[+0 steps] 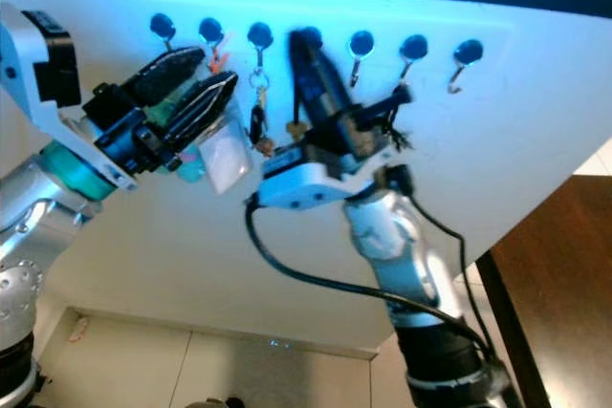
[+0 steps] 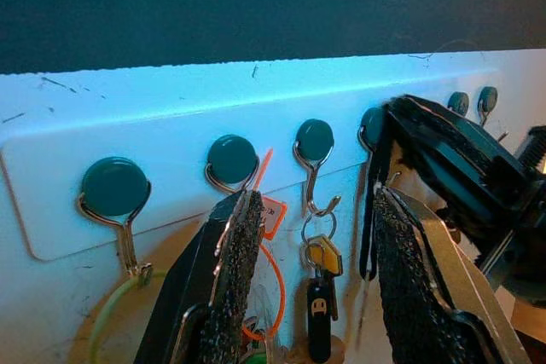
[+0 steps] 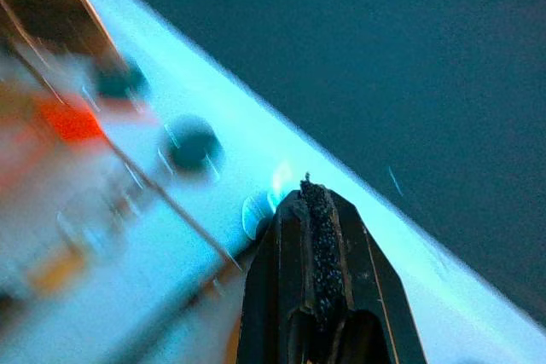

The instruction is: Hang keys on a hook

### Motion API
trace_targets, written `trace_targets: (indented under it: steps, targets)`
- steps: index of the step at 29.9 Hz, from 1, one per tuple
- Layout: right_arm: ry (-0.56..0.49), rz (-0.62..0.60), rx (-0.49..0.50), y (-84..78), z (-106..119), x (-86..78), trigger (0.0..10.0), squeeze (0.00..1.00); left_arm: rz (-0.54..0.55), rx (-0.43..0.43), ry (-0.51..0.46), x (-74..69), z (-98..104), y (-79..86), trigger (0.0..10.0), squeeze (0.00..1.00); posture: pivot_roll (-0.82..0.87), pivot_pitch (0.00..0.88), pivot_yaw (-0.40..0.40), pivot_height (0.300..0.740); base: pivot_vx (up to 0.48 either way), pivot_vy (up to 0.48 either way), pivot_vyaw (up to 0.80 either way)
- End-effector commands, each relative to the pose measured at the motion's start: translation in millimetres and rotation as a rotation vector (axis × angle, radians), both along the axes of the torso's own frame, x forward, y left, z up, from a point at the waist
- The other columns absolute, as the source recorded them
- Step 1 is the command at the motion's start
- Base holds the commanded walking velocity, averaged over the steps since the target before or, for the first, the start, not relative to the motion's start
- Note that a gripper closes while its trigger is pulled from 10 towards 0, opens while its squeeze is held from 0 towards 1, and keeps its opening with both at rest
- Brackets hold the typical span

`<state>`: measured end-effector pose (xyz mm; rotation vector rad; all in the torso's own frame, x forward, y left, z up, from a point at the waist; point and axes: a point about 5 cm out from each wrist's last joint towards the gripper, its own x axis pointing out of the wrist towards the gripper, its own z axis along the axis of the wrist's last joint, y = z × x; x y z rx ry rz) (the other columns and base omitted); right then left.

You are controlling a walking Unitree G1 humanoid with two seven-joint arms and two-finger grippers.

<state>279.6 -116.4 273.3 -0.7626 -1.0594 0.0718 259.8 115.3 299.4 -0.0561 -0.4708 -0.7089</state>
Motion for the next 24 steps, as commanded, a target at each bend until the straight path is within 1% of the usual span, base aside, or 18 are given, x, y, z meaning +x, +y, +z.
trace_targets:
  steps: [1,4,7,9,13,14,16,18,22,24]
  targets:
    - [0.017,-0.037,-0.004,-7.8,-7.6,-2.3,10.0,0.0,-0.014,0.005,-0.003,-2.3,-1.3,-1.0,10.0,0.0,0.04,0.0,0.089,0.74,0.0,0.0,0.0]
    - [0.061,-0.067,-0.017,-16.4,-22.2,-5.2,10.0,0.0,-0.013,0.006,-0.002,-1.9,-1.6,-0.7,10.0,0.0,0.04,0.0,0.088,0.74,0.0,0.0,0.0]
    - [0.079,-0.073,-0.025,-18.3,-27.6,-5.7,10.0,0.0,-0.013,0.006,-0.002,-1.7,-1.7,-0.7,10.0,0.0,0.03,0.0,0.088,0.74,0.0,0.0,0.0]
    - [0.108,-0.076,-0.041,-19.5,-36.5,-7.4,10.0,0.0,-0.014,0.007,-0.002,-1.5,-1.7,-0.6,10.0,0.0,0.03,0.0,0.088,0.74,0.0,0.0,0.0]
    - [0.15,-0.055,-0.064,-17.4,-45.2,-8.8,10.0,0.0,-0.016,0.008,-0.003,-1.3,-1.6,-0.6,10.0,0.0,0.03,0.0,0.091,0.74,0.0,0.0,0.0]
    - [0.169,-0.046,-0.086,-16.4,-49.6,-8.8,10.0,0.0,-0.016,0.009,-0.003,-1.3,-1.6,-0.6,10.0,0.0,0.03,0.0,0.091,0.74,0.0,0.0,0.0]
    - [0.169,-0.046,-0.086,-16.4,-49.6,-8.8,10.0,0.0,-0.016,0.009,-0.003,-1.3,-1.6,-0.6,10.0,0.0,0.03,0.0,0.091,0.74,0.0,0.0,0.0]
    - [0.212,-0.032,-0.127,-15.3,-59.0,-8.1,10.0,0.0,-0.015,0.009,-0.004,-1.4,-1.6,-0.6,10.0,0.0,0.04,0.0,0.09,0.74,0.0,0.0,0.0]
    - [0.236,-0.02,-0.147,-14.9,-63.8,-8.7,10.0,0.0,-0.016,0.01,-0.004,-1.6,-1.6,-0.6,10.0,0.0,0.04,0.0,0.091,0.74,0.0,0.0,0.0]
    - [0.248,0.007,-0.17,-13.2,-66.3,-11.0,10.0,0.0,-0.018,0.01,-0.003,-1.7,-1.5,-0.8,10.0,0.0,0.03,0.0,0.094,0.74,0.0,0.0,0.0]
